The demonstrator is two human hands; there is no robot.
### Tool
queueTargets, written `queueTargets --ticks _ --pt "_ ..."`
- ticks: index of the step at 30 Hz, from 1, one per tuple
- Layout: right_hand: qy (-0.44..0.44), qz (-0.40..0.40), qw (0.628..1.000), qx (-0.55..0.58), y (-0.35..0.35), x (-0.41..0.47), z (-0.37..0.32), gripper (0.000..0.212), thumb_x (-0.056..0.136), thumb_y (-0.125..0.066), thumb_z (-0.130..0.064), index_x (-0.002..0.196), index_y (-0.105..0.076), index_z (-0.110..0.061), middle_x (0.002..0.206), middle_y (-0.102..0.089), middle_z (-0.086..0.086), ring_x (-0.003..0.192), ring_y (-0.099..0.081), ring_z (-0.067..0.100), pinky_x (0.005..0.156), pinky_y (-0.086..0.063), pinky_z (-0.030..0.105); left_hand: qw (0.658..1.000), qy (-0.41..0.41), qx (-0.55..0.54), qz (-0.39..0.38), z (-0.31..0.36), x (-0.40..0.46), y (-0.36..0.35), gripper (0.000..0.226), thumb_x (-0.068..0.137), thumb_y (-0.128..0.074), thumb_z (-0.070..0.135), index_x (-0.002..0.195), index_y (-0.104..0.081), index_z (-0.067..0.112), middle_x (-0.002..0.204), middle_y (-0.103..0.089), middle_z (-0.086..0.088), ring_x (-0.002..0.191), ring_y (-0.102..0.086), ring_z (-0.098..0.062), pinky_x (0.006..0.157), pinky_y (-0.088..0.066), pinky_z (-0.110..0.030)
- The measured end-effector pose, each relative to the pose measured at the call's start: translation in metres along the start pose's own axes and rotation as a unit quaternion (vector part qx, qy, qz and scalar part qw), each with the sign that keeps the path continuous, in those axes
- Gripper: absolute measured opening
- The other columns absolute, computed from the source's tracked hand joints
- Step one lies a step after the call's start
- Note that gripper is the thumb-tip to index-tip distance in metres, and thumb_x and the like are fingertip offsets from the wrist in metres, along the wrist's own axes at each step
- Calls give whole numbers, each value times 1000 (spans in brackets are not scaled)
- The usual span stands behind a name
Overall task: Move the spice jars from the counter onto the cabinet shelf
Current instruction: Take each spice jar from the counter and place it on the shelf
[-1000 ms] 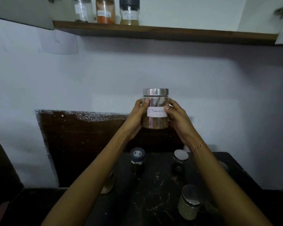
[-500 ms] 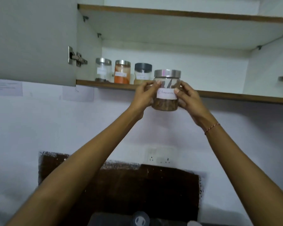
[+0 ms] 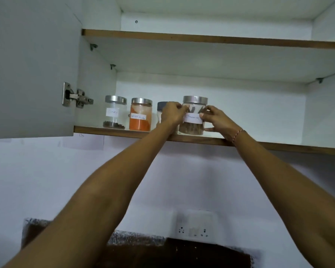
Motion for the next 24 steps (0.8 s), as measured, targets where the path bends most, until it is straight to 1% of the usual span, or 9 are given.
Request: queueTargets --ticks 3,8,13,15,18,20,21,22,24 --pt "-14 17 1000 -13 -2 17 8 33 95 -46 -10 128 -44 -9 131 -51 10 111 -50 21 88 -46 40 1000 8 19 -9 -8 17 -9 31 94 -51 20 109 -65 -3 111 -65 -22 103 -61 -33 89 -53 -46" --pt "-52 7 998 -26 -3 33 25 39 96 -43 -9 135 -39 -10 136 -47 11 110 -49 22 80 -44 35 995 27 97 -17 -25 30 -21 29 91 -56 18 112 -62 -2 112 -65 -18 103 -62 -30 92 -51 -41" --pt "-64 10 997 -39 0 44 39 44 95 -45 -12 138 -35 -15 137 -47 11 109 -48 22 83 -45 36 996 67 43 -34 -38 31 -29 39 87 -62 9 124 -53 0 119 -62 -19 105 -62 -31 92 -52 -44" --pt "-75 10 996 -47 0 47 42 48 95 -45 -11 140 -33 -15 138 -45 11 114 -48 24 86 -46 37 994 82 53 -52 -42 31 -30 39 85 -63 7 123 -54 0 117 -63 -19 103 -63 -31 90 -53 -44" --pt "-68 35 993 -92 5 46 43 53 93 -46 -9 143 -27 -11 144 -38 12 121 -43 26 96 -43 40 993 90 62 -40 -44 27 -26 26 88 -60 9 110 -60 -3 110 -65 -21 100 -65 -33 88 -54 -44" --pt "-7 104 984 -147 14 41 29 54 93 -45 -8 143 -27 -8 146 -36 16 129 -40 29 105 -38 39 991 36 129 30 -33 18 -18 20 91 -53 12 105 -62 0 104 -66 -19 94 -65 -31 84 -55 -41" --pt "37 141 973 -177 17 35 18 51 93 -44 -7 142 -31 -7 144 -39 16 131 -40 29 107 -35 36 979 -22 188 74 -23 10 -15 20 92 -50 12 104 -62 2 103 -66 -16 92 -64 -29 81 -55 -39" --pt "82 170 961 -203 16 26 7 48 93 -43 -5 140 -35 -6 142 -42 15 130 -41 28 106 -34 32 958 -94 250 105 -10 -1 -16 21 91 -48 10 106 -61 4 103 -66 -14 91 -64 -27 78 -54 -38" --pt "148 201 942 -226 8 4 -9 46 91 -41 -3 137 -41 -7 139 -46 12 128 -42 24 102 -30 22 908 -239 331 97 12 -26 -31 30 89 -47 6 117 -58 6 114 -64 -13 98 -61 -27 83 -50 -37"
Point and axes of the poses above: each hand's wrist, its own x-axis towards the middle knuckle, its own y-axis out of the back of the hand, z = x × y, the point moved 7 cm from there along x, towards the middle knuckle
